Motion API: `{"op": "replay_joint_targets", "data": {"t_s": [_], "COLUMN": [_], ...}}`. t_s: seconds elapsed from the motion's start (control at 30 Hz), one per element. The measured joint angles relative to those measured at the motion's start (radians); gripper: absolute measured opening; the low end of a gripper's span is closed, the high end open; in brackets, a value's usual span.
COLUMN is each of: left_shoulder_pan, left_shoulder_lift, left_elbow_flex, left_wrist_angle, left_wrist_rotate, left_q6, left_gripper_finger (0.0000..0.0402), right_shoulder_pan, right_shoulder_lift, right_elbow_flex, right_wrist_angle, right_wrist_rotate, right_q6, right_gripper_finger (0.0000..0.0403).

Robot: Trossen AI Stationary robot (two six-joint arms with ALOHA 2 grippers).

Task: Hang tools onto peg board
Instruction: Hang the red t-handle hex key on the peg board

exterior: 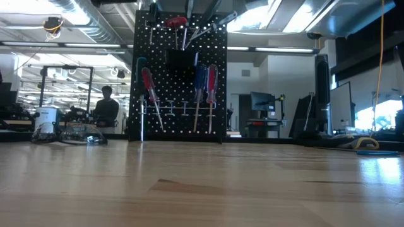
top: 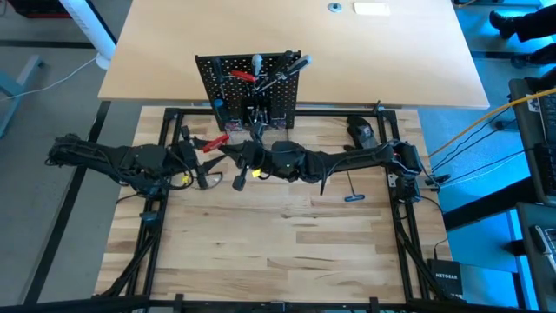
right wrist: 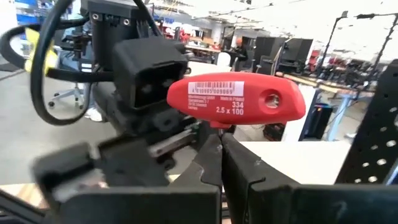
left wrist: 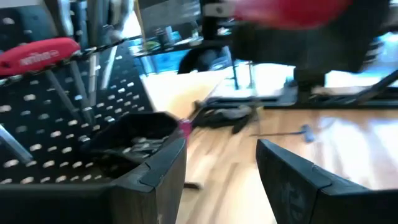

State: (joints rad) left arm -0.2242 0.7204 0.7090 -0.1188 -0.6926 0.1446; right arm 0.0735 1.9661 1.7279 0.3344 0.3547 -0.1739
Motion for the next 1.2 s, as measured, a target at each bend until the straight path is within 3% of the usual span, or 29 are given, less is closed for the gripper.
{"op": "replay_joint_targets", "data": {"t_s": [0.17, 0.73, 1.2], "left_shoulder_pan": [-0.005, 0.007, 0.008], "left_shoulder_lift": [-0.028, 0.052, 0.052], "left_elbow_flex": [0.001, 0.002, 0.002], "left_wrist_angle": [0.000, 0.099, 0.044], "left_wrist_rotate": [0.134, 0.051, 0.049], "left_q6": [-0.033, -0.034, 0.012], "left_gripper_finger": [0.0184, 0.0179, 0.0006], "right_shoulder_pan": [-0.001, 0.014, 0.013], "right_shoulder_lift": [0.000, 0.000, 0.000], "right_elbow_flex": [0.000, 0.000, 0.000], "right_wrist_angle": [0.006, 0.041, 0.029], "right_wrist_rotate": [0.003, -0.050, -0.049], "right_q6": [-0.019, -0.007, -0.008], "right_gripper_finger": [0.0003, 0.0003, 0.0003]}}
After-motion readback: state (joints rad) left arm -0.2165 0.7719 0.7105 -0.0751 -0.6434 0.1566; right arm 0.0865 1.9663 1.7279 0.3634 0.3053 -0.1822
